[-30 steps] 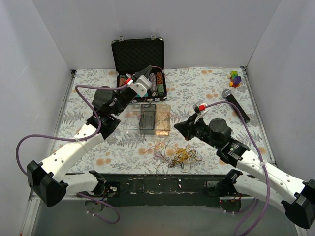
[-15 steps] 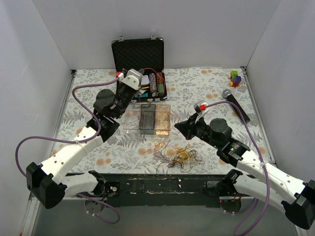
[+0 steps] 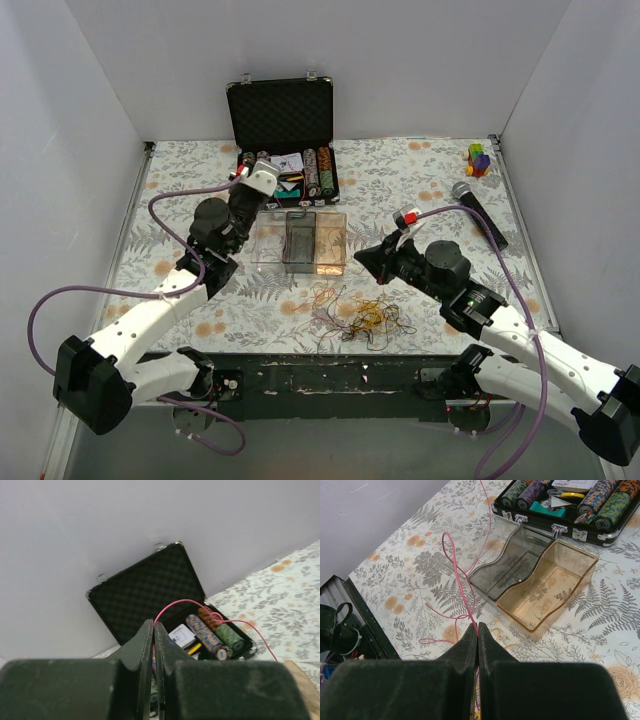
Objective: Untangle the cables
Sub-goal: Place the cable in the bin.
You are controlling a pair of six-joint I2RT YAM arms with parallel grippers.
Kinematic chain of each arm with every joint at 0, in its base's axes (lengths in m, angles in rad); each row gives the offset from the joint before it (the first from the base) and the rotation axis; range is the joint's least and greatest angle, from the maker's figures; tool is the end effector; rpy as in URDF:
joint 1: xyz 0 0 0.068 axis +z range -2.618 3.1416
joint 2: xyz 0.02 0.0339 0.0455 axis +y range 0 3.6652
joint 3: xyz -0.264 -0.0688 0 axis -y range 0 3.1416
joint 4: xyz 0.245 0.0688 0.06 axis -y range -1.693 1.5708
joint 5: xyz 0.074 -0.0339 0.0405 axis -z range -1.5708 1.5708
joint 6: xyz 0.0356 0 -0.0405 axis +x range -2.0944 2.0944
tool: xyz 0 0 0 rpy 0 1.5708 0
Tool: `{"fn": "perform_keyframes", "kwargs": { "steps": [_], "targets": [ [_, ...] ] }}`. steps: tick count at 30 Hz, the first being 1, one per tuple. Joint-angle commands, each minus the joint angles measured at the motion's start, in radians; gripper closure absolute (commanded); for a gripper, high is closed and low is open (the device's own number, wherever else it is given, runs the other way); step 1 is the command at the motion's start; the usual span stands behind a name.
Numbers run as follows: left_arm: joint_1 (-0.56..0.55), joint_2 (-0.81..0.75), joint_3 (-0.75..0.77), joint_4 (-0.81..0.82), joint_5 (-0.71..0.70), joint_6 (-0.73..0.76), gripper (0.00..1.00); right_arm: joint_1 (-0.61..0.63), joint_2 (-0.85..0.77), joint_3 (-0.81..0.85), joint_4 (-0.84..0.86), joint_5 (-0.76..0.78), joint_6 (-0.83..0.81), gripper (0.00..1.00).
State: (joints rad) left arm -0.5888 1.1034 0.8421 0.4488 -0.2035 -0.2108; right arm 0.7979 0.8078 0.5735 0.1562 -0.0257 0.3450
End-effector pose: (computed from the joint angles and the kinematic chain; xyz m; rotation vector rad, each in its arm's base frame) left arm 0.2204 -0.1385 0.3641 0.0933 1.4041 -0.5251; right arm 0.1383 0.1431 0.2972 -0.4075 1.6774 0.8820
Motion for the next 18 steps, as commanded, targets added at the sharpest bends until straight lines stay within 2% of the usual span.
{"fn": "perform_keyframes", "kwargs": {
  "steps": [1,4,13,16,18],
  "targets": [
    [0.041,-0.051,-0.014,0.085,-0.034,0.097,1.0,-0.006,0.014,0.009,0.032,-0.005,0.011,0.99],
    [0.064,-0.057,-0.041,0.131,-0.04,0.148,1.0,-0.006,0.025,0.009,0.042,-0.011,0.014,0.99],
    [0.086,-0.108,-0.123,0.12,0.032,0.206,1.0,-0.006,0.031,0.005,0.048,-0.016,0.022,0.99],
    [0.086,-0.102,-0.204,0.184,0.033,0.322,1.0,-0.006,0.027,-0.004,0.049,-0.014,0.026,0.99],
    [0.09,-0.096,-0.239,0.179,0.041,0.33,1.0,-0.006,0.025,-0.007,0.048,-0.014,0.028,0.99]
  ]
}}
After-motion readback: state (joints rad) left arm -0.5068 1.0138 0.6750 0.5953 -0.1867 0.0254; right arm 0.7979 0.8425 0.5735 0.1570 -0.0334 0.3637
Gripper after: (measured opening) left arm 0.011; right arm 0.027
